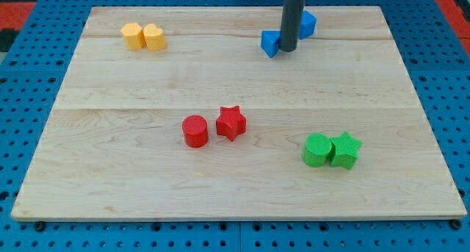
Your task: Move the blue triangle to the top center of the board
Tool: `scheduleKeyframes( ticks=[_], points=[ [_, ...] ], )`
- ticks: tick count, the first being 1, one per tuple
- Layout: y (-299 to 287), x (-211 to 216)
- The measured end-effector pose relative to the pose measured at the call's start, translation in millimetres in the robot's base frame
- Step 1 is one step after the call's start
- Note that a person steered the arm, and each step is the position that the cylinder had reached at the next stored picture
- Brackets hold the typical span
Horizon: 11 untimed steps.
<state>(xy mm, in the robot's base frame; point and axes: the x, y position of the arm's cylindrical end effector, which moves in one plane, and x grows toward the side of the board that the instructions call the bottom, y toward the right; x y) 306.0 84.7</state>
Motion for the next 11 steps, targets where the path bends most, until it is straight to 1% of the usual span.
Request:
scheduleKeyframes(
  ticks=[1, 2, 3, 4, 5, 6, 7, 10, 11],
  points=[
    [-31, -8],
    [-43, -31],
    [-41, -25],
    [-45, 9],
    [-60, 9],
    [-60, -1],
    [-74, -15],
    [-82, -36],
    [-82, -36]
  ],
)
